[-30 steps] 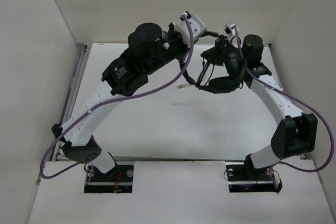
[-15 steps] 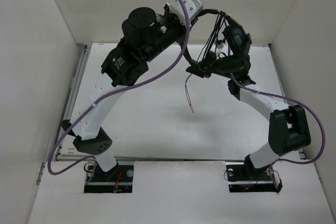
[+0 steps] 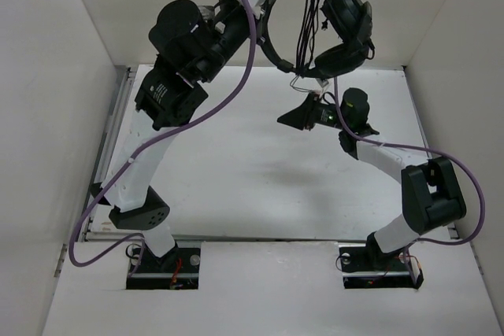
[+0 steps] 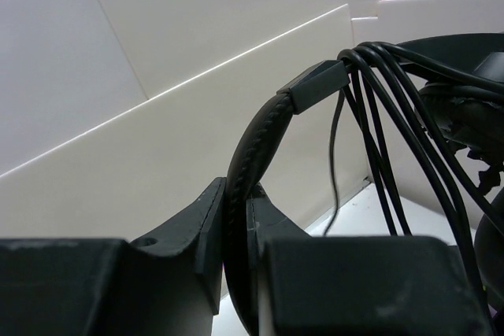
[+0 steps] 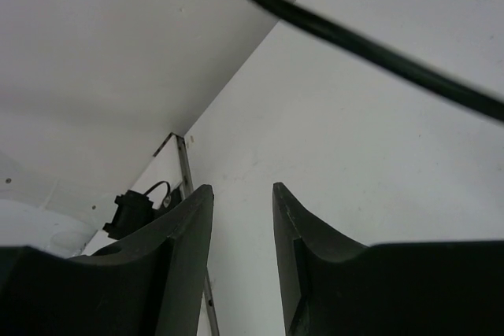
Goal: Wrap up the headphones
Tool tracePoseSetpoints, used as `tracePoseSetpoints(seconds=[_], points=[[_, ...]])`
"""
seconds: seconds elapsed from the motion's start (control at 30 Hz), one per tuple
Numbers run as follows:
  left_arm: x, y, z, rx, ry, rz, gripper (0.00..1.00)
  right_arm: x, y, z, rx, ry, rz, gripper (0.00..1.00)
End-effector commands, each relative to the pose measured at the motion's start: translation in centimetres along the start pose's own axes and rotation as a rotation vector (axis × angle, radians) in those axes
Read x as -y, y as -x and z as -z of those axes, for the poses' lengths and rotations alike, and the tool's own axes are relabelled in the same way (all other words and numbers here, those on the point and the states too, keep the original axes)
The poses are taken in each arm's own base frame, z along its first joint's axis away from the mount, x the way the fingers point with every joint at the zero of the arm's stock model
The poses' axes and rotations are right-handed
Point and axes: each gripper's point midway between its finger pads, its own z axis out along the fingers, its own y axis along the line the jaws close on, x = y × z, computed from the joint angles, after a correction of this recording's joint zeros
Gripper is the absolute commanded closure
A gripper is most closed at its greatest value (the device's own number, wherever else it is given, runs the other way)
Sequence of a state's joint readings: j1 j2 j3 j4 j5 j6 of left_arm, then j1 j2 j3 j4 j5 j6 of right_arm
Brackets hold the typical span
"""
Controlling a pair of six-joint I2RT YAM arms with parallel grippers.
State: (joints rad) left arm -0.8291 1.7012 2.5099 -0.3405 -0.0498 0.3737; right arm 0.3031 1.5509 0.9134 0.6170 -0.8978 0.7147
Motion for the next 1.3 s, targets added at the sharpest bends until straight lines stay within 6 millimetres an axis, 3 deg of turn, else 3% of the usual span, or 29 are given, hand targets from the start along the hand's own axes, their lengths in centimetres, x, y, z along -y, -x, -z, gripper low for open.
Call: tracePoseSetpoints(seconds=[0.0, 0.37, 0.6, 0.73, 0.83, 1.03, 1.27], points=[[-1.6, 5.0, 0.8, 0.157, 0.059, 0.032, 0.99, -3.0, 1.8, -0.2, 0.046, 0.069, 0.105, 0.58], [-2.4, 3.5, 0.5, 0.119, 0.079, 0.006, 0.99, -0.8, 6.1, 3.4, 0.148, -0.052, 0.209, 0.59], [-2.1, 2.8, 0.2, 0.105, 0.075, 0.002, 0.99, -2.4, 7.3, 4.4, 0.145, -0.035, 0.294, 0.61], [-1.4, 3.2, 0.3, 0.114, 0.057, 0.009, 0.99, -2.0, 8.4, 4.9, 0.164, -0.069, 0.33, 0.59], [-0.5, 3.7, 0.3, 0.125, 0.039, 0.013, 0.99, -1.3, 8.3, 4.6, 0.15, -0.084, 0.326, 0.57], [0.8, 4.4, 0.0, 0.148, 0.018, 0.023, 0.98, -2.9, 6.0, 0.6, 0.074, 0.007, 0.341, 0.56], [1.8, 4.8, -0.1, 0.158, 0.002, 0.023, 0.98, -1.4, 6.9, -1.4, 0.06, -0.007, 0.35, 0.57]])
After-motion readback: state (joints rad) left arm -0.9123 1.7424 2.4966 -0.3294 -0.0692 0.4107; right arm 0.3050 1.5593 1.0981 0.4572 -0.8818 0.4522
